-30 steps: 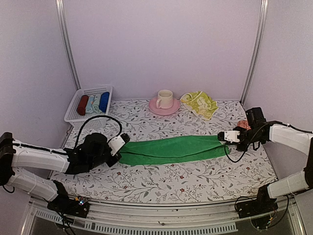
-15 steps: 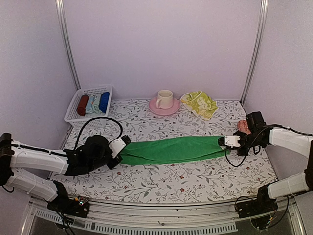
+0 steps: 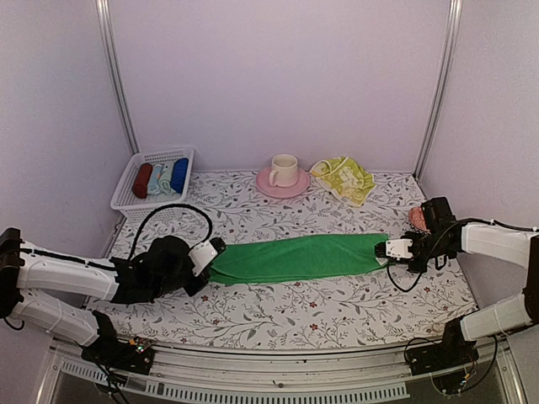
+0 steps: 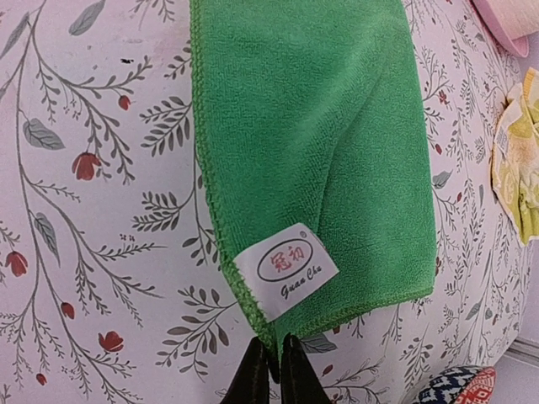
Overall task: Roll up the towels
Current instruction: Fold the towel at the center of the board.
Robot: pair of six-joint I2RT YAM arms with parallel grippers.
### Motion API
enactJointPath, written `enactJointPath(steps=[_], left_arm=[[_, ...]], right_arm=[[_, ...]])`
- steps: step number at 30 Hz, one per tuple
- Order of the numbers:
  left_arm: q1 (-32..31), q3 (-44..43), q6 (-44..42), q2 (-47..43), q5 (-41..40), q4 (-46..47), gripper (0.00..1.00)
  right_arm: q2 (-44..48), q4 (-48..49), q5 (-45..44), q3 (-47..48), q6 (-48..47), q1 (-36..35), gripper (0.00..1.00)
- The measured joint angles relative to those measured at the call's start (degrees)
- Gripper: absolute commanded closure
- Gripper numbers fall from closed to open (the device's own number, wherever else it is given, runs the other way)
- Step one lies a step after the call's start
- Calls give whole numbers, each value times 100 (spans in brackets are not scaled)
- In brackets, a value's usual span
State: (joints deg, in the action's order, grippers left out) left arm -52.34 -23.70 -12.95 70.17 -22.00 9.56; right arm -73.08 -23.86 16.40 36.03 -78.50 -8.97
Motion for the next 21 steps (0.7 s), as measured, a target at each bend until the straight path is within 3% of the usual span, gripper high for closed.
enactJointPath(steps=[4,11,16,21], left_arm=[[-55,0,55,35,-17,-39,59],[-92,-11,109,70,-328,-122,28],[96,-74,125,79,-846,13,28],[861,-649,326,385,-673,-9,32]], right_arm=[[-48,2,-33,-50,-17,0,91],[-55,9,-81,-94,-24,0,90],[-48,22,-94,-131,-39,2,91],[-15,31,-127,-221,-48,2,91]])
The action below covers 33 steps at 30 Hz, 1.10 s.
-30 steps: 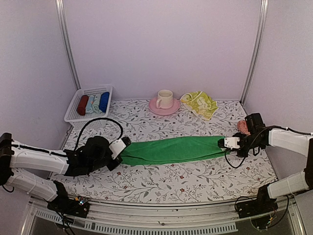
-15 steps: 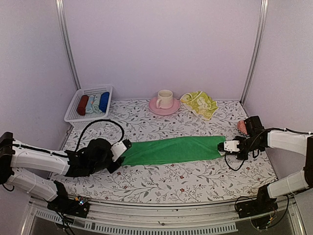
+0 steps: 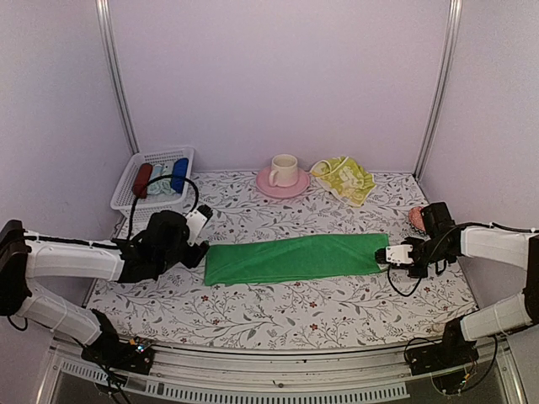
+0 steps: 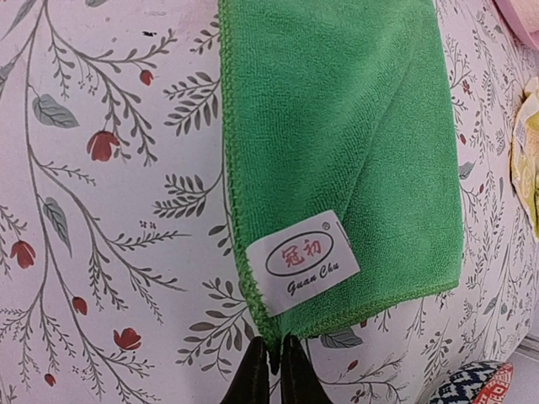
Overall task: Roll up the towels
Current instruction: Fold the towel at the center of the board, then smooth out the towel at the center of the board.
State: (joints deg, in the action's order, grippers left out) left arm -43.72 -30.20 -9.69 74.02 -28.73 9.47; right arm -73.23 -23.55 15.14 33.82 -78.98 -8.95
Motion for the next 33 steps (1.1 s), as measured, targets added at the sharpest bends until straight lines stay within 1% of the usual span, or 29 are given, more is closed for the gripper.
enactJointPath(steps=[2,7,12,16,25,33], left_arm=[[330,-256,157,138,326,-31,33],[1036,-568,793,262,1563,-216,37],[1534,-588,1436,297,2553,-365,39],[1786,-588,1908,575,3220,-378,43],[2087,-623,2603,1425,4135,-367,48],[2205,-739,2946,1838,4570,-201,55]], right_arm=[[35,0,2,-4,0,0,91],[129,4,2,-4,2,0,91],[181,9,4,-4,4,0,92],[181,33,4,-4,9,-2,92],[197,133,0,-61,37,-79,92],[201,199,-2,-72,85,-153,92]])
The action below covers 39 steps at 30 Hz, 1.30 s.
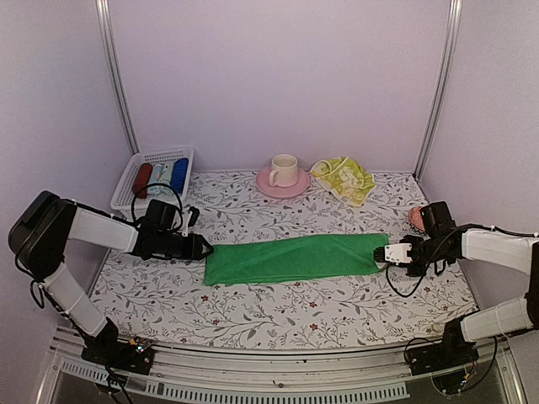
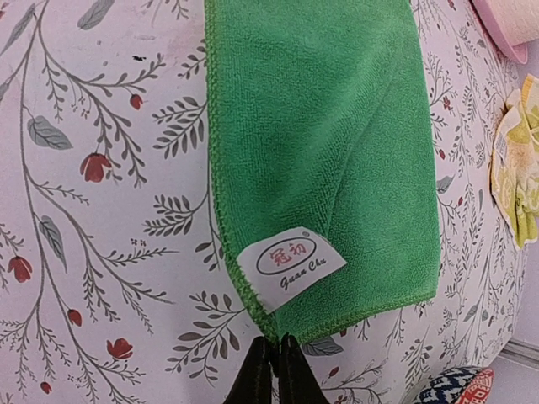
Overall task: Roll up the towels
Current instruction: Smooth out the towel at the center of the board.
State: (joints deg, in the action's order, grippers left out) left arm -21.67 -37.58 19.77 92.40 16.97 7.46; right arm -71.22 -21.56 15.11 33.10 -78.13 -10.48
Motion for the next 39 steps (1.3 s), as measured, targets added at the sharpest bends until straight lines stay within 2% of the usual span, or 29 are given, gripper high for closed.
enactJointPath(steps=[16,26,39], left_arm=[[0,-140,195,433,168,282,75],[4,-223,186,481,15,297,100],[4,-245,133,463,-343,466,100]], right_arm=[[2,26,-4,-15,74,-39,94],[35,28,-9,-20,76,-39,95],[61,61,-20,-20,74,-39,96]])
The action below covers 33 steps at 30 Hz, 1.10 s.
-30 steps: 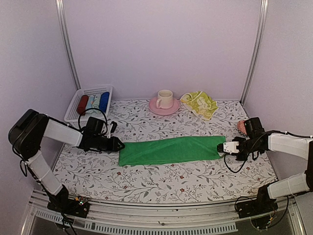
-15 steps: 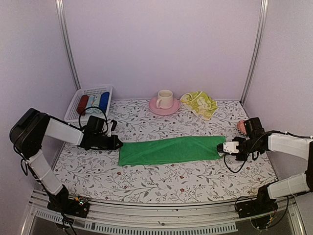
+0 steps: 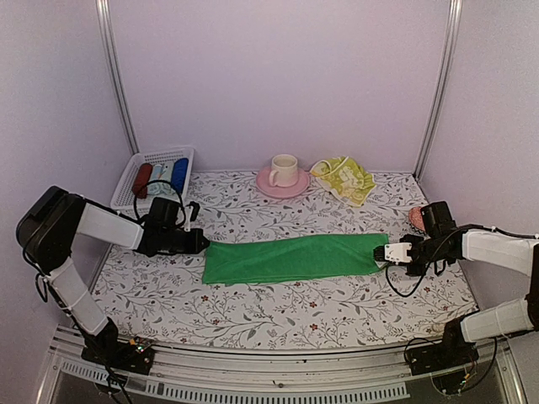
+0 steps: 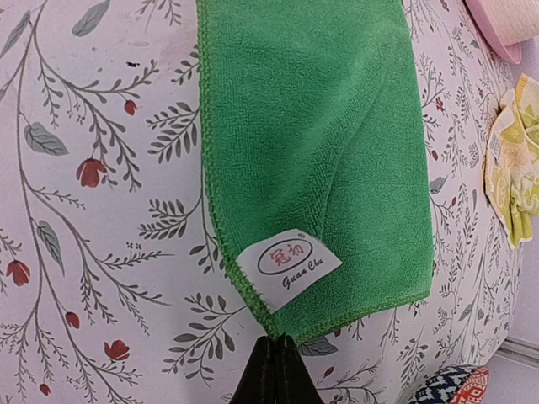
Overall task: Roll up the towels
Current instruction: Smooth out the towel at the center of the board.
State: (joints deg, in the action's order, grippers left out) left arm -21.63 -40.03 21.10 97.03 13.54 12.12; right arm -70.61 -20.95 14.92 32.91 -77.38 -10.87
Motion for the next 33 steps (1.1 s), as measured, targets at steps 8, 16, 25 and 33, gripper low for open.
enactJointPath(steps=[8,16,25,33], left_arm=[[-61,66,-59,-68,-256,396,100],[-271,66,-225,-63,-621,675,100],[-444,15,-317,101,-1128,857,100],[-636,-273,-385,444,-1851,678,100]], right_arm=[[0,2,-2,0,2,0,96],[0,2,-28,0,0,0,97],[0,2,-83,0,-2,0,97],[0,0,-85,0,-4,0,97]])
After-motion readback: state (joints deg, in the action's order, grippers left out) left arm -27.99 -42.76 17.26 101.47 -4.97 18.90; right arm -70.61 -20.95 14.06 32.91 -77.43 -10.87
